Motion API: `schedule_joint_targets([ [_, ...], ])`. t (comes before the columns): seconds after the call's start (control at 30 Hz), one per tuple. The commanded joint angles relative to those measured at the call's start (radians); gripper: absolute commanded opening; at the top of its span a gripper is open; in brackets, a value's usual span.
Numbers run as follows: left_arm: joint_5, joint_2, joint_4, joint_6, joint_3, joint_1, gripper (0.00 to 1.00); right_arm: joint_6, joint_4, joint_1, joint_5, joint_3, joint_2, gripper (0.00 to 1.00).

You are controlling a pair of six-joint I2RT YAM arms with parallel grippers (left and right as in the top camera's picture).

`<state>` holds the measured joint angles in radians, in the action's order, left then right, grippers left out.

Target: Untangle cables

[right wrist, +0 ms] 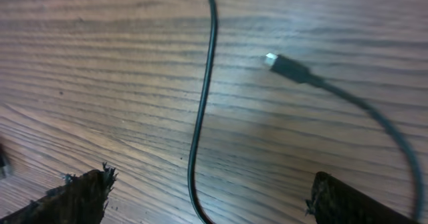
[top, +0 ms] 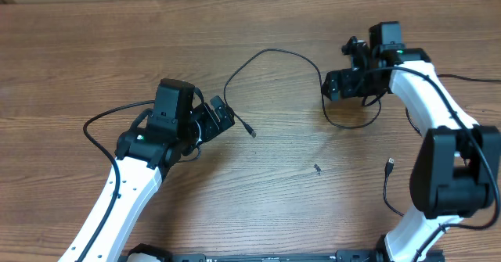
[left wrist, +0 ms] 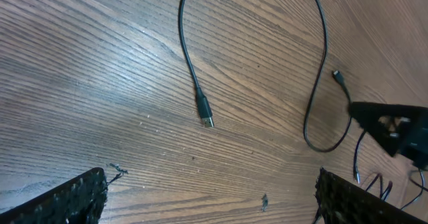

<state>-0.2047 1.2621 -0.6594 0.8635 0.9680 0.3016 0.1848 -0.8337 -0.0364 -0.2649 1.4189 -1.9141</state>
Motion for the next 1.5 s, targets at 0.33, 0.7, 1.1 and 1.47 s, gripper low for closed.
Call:
schedule_joint_targets([
  [0.33,0.006,-0.006,0.001,-0.004,0.009,0.006,1.0,0.007,0.074,-0.109,0.055,0.001,-0.109,0.69],
  [0.7,0.006,-0.006,0.001,-0.004,0.009,0.006,1.0,0.006,0.114,-0.109,0.107,0.001,-0.171,0.52],
  [1.1,0.006,-0.006,0.001,-0.004,0.009,0.006,1.0,0.006,0.143,-0.11,0.107,0.001,-0.198,0.09],
  [1.47,0.006,-0.006,0.001,-0.004,0.009,0.006,1.0,0.003,0.145,-0.111,0.106,0.002,-0.198,0.04],
])
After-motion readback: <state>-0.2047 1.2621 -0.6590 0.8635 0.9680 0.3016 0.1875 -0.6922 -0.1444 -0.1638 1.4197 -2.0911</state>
